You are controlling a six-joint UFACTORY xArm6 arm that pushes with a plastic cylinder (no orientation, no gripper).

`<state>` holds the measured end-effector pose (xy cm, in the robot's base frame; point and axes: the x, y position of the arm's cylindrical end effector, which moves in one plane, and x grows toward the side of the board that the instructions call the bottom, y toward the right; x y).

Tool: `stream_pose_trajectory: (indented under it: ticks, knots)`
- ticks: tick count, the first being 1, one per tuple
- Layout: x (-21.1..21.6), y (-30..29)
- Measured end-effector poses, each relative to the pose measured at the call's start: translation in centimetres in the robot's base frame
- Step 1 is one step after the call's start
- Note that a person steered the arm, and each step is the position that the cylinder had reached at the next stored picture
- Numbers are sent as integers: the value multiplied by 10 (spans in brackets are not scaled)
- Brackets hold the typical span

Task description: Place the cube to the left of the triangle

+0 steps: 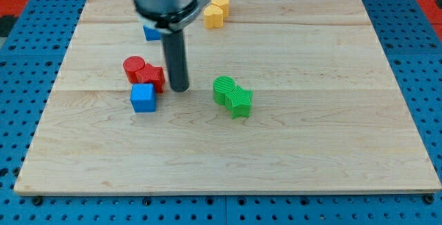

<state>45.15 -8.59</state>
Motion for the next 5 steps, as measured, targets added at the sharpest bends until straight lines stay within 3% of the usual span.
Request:
stream_pose_trajectory:
  ticks: [1,3,4,5]
  knots:
    - [28,-10]
    - [-7,-92]
    - [3,-129]
    - [-16,-144]
